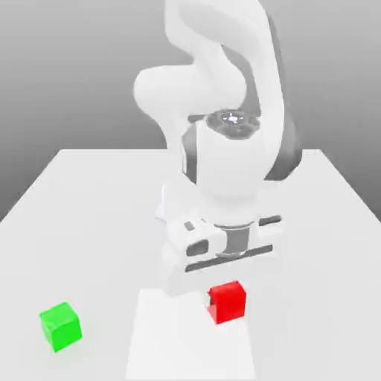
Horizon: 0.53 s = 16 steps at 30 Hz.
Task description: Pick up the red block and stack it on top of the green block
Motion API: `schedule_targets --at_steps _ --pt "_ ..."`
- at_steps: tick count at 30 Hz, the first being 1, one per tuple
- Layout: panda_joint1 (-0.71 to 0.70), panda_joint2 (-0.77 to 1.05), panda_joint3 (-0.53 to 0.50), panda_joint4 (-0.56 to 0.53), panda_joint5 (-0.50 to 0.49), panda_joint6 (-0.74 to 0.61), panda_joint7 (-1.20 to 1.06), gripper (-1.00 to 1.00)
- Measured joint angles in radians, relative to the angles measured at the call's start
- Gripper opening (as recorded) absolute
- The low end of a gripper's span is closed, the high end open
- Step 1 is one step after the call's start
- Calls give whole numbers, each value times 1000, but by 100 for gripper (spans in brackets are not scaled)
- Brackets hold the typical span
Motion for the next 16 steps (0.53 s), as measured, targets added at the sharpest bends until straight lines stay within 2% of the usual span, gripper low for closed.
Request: schedule_targets --at_steps 8,12,13,16 --pt "-291 3 -145 88 32 -85 -233 -100" --pt "-317 119 -125 101 88 15 -291 -100" --pt "-325 153 -115 103 103 46 -303 100" --pt "-325 153 -115 103 103 46 -303 100"
